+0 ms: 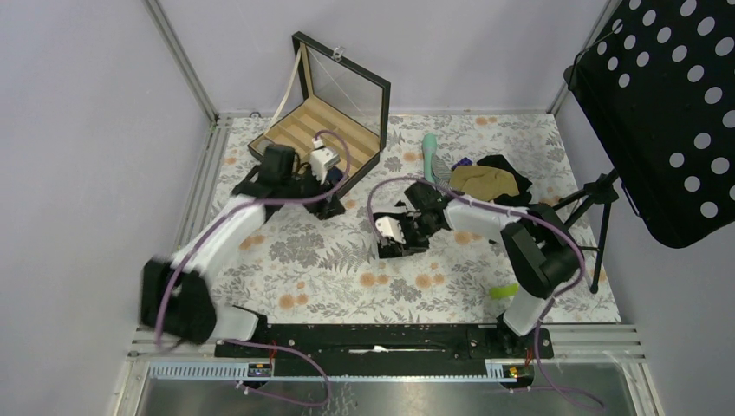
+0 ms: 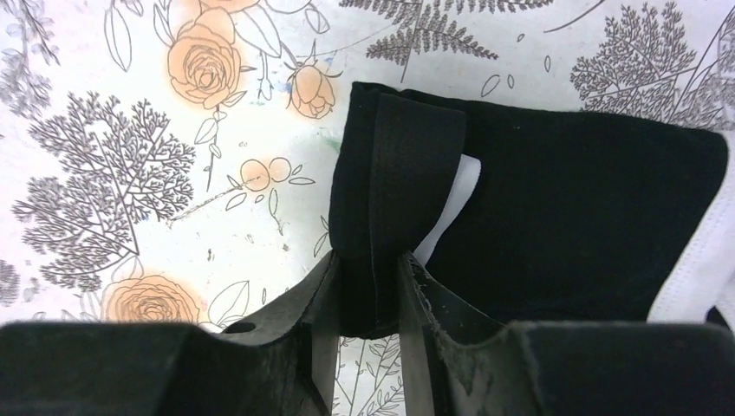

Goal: Roll the underwear
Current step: Roll the underwear to the center of the board.

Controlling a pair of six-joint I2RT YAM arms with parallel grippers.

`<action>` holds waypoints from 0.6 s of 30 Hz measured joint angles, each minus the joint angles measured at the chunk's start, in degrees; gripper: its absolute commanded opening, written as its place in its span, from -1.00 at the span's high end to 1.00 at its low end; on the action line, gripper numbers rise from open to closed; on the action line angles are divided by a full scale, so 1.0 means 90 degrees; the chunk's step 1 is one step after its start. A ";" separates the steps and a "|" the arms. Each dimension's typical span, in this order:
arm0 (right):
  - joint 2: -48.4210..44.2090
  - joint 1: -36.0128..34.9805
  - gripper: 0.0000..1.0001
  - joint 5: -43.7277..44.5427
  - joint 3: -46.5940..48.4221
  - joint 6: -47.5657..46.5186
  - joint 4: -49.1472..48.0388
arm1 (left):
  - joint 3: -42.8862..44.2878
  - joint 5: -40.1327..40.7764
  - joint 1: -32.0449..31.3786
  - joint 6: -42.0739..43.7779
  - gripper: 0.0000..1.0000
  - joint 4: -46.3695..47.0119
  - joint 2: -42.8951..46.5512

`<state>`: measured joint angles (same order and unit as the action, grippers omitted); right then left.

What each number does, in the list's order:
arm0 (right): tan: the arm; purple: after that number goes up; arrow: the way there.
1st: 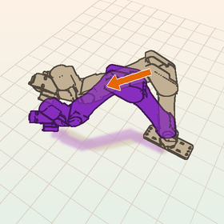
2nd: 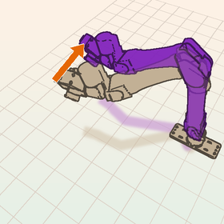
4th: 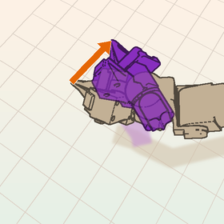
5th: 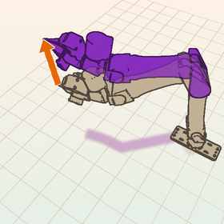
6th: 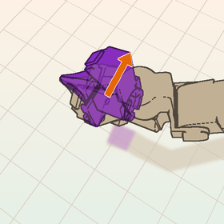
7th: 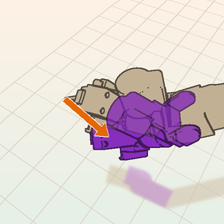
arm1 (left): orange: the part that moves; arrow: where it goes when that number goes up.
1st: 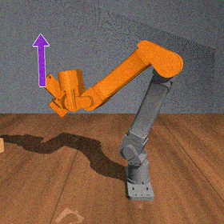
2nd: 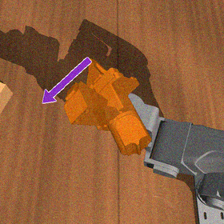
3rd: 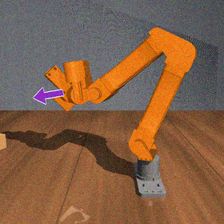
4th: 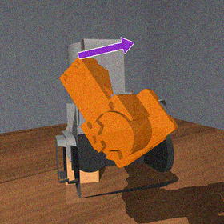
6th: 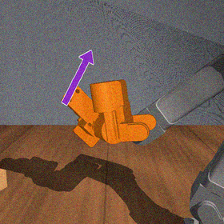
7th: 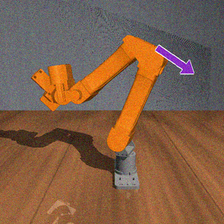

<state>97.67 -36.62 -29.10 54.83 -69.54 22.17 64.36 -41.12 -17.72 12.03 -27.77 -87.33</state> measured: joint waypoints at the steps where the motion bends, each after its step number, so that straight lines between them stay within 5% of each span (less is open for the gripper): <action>1: 0.0148 0.0083 0.46 -0.0138 0.0197 0.0078 0.0206 | -0.0488 0.0374 -0.0032 0.0090 -0.22 0.0362 0.0770; 5: 0.0593 0.0316 0.44 -0.0566 0.0758 0.0381 0.0804 | -0.1853 0.1222 -0.0716 0.0901 -0.26 0.1309 0.3208; 8: 0.0782 0.0481 0.42 -0.0867 0.0935 0.0546 0.0984 | -0.2310 0.1387 -0.1440 0.1773 -0.24 0.1542 0.3915; 18: 0.0954 0.0670 0.39 -0.1241 0.1047 0.0867 0.1103 | -0.2890 0.1826 -0.3487 0.3388 -0.20 0.2720 0.1268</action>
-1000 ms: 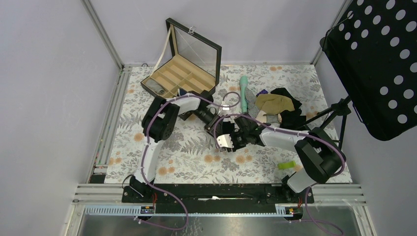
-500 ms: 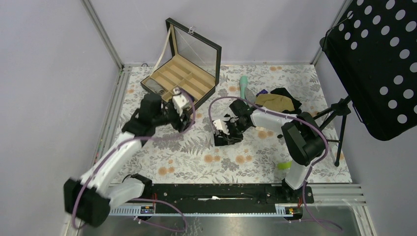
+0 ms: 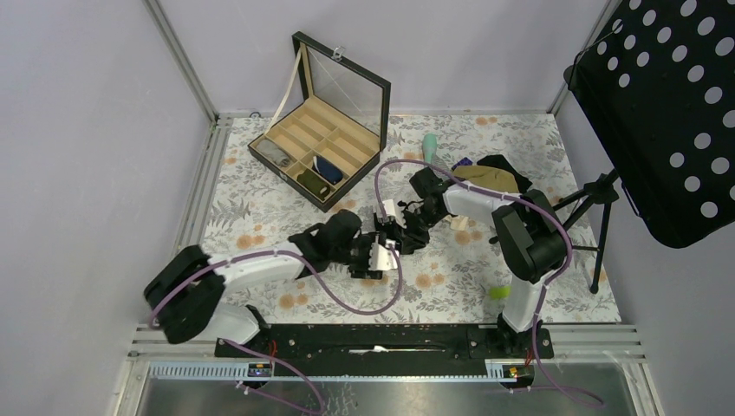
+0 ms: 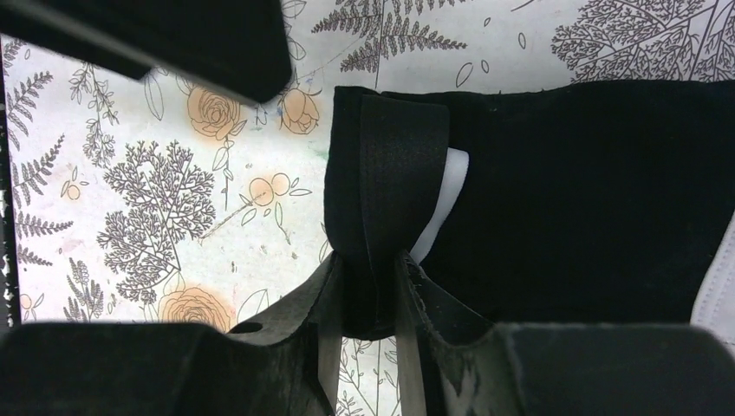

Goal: Roll the underwear
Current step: Roll the underwear to the center of the board.

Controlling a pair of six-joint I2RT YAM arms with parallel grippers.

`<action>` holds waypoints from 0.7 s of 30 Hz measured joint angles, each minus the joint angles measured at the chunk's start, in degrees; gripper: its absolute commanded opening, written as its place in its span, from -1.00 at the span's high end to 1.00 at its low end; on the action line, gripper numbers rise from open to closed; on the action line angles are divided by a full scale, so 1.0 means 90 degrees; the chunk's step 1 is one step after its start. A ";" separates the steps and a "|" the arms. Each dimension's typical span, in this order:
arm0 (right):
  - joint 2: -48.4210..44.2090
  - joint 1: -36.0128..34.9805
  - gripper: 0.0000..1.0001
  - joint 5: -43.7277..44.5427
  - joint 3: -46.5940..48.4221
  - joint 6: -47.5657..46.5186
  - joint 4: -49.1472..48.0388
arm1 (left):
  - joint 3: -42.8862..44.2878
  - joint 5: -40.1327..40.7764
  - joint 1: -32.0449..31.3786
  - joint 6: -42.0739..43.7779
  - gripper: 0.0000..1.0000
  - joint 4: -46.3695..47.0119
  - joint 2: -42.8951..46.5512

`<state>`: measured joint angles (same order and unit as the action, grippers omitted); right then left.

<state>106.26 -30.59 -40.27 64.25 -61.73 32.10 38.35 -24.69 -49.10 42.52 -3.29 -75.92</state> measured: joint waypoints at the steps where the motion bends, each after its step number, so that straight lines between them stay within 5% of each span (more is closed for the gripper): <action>1: 0.0015 0.0000 0.38 0.0000 0.0019 0.0017 0.0017 | -0.0015 0.0085 -0.0073 0.0058 -0.21 0.0240 -0.0267; 13: 0.0129 0.0002 0.36 0.0000 0.0170 0.0245 0.0095 | -0.0007 0.0563 -0.0333 0.0498 -0.11 0.2006 -0.1615; 21: 0.0131 0.0002 0.32 -0.0002 0.0170 0.0296 0.0095 | 0.0005 0.0823 -0.0500 0.0658 0.24 0.2424 -0.2038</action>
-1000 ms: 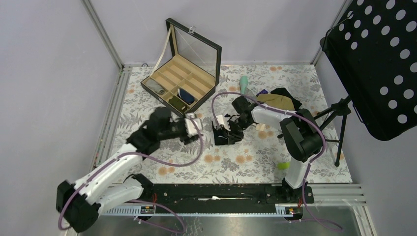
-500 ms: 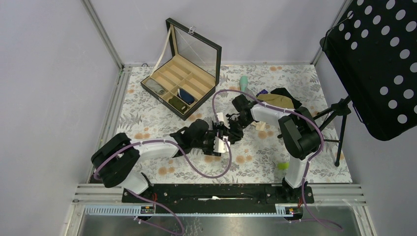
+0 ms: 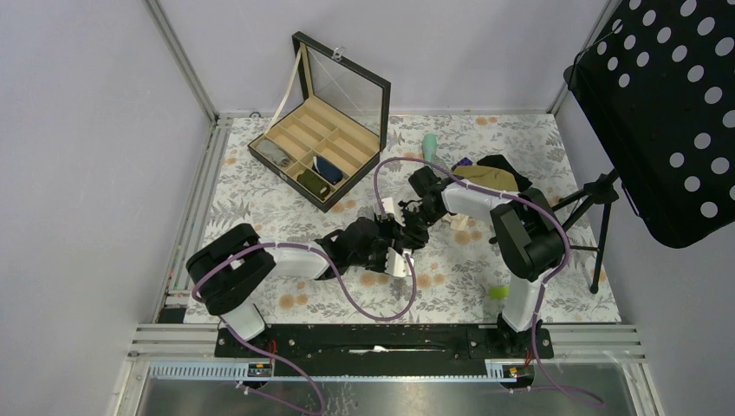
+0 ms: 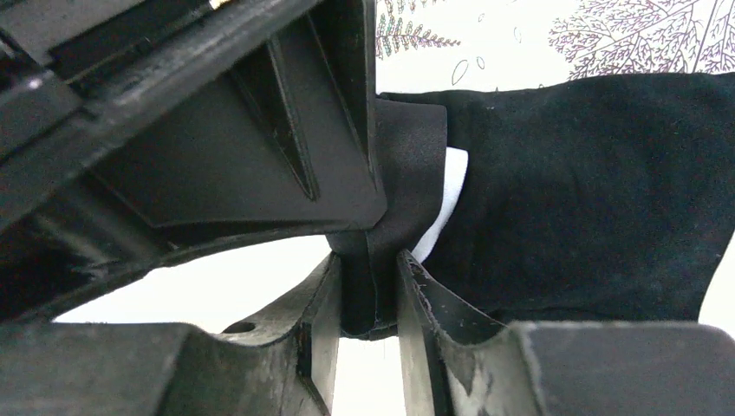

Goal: Roll the underwear
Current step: Roll the underwear to the center of the board.

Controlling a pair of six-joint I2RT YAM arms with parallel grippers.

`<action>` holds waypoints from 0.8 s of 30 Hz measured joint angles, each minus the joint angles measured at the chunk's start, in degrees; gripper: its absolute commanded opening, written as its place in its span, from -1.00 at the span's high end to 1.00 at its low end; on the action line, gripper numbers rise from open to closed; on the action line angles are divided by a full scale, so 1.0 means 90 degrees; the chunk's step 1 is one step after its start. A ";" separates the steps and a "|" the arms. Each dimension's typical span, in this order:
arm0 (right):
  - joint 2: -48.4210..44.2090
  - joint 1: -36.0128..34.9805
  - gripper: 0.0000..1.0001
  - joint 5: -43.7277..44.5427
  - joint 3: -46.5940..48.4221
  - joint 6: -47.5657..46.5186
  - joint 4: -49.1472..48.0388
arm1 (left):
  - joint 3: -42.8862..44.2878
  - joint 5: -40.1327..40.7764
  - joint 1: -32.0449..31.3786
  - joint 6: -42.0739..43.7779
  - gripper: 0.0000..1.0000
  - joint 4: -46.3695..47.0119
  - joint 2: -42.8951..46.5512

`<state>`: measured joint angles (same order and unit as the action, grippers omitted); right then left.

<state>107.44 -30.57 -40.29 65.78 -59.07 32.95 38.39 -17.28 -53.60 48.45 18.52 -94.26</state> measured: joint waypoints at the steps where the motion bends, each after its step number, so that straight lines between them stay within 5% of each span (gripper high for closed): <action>1: 0.0000 0.0000 0.31 0.0000 0.0000 0.0002 0.0000 | 0.0010 0.0017 0.0000 0.0005 0.29 0.0024 -0.0022; 7: 0.0000 0.0029 0.24 -0.0044 -0.0005 0.0032 0.0000 | 0.0017 0.0114 0.0000 -0.0007 0.59 0.0206 -0.0119; 15: 0.0000 0.0117 -0.32 -0.0272 0.0189 0.0131 0.0512 | 0.0036 0.0066 0.0000 -0.0022 0.91 0.0136 -0.0158; 24: -0.0075 0.1013 -0.23 -0.0765 0.1093 0.1030 0.1384 | 0.0559 -0.0352 0.0070 -0.0243 0.99 -0.0814 -0.0158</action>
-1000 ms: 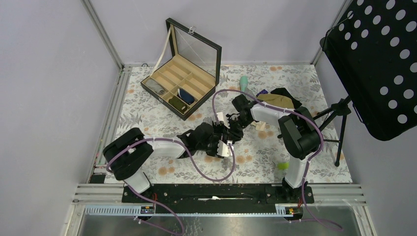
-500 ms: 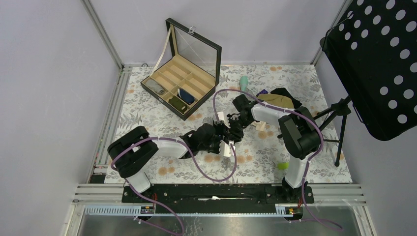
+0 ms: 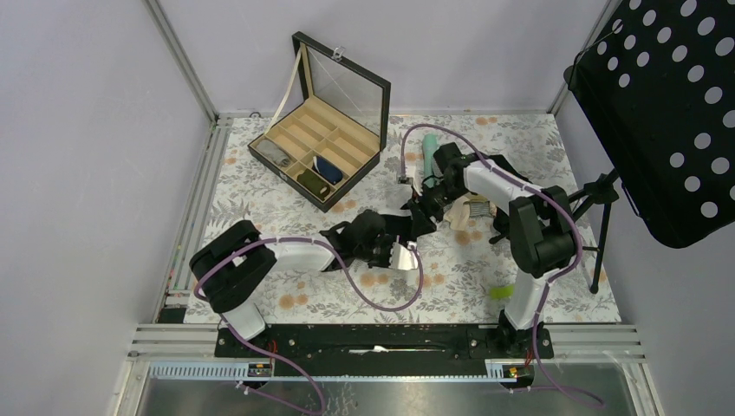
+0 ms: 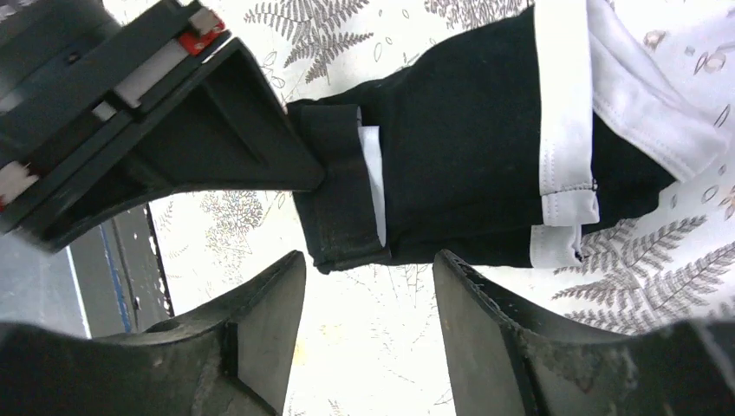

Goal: Roll the underwear
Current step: Roll the underwear to the center of the board.

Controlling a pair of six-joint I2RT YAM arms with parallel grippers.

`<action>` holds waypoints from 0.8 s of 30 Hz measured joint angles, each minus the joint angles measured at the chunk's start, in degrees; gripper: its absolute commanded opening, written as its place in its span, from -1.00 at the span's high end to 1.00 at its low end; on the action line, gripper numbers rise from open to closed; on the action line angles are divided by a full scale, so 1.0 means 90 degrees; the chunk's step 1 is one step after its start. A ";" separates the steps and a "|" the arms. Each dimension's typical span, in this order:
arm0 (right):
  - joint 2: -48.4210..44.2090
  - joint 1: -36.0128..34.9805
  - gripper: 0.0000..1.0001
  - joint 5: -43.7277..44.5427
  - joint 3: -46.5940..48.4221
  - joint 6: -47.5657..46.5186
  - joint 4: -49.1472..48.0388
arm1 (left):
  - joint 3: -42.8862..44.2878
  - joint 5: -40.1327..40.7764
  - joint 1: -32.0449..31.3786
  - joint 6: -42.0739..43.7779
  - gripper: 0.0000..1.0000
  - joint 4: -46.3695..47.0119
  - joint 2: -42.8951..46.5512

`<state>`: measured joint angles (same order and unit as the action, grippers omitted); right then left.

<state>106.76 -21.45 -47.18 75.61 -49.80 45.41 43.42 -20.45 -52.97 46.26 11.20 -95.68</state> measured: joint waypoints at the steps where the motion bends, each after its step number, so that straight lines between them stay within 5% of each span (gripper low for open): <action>1: -0.0032 0.0049 -0.21 0.0015 -0.0085 0.0219 -0.0163 | 0.0109 -0.0075 0.0000 -0.0068 1.00 -0.0170 -0.0007; 13: 0.0255 0.0019 0.02 0.0852 -0.0872 0.1855 -0.1557 | 0.1141 -0.0857 0.0138 -0.0588 1.00 -0.1819 -0.0250; 24: 0.0073 0.0102 -0.16 0.0852 -0.0782 0.2205 -0.1608 | 0.1792 -0.1489 0.0386 -0.0947 1.00 -0.2773 -0.0566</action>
<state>107.42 -20.53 -39.51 68.58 -29.95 30.94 59.55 -33.85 -49.50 37.74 -13.76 -100.77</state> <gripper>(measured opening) 0.530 0.130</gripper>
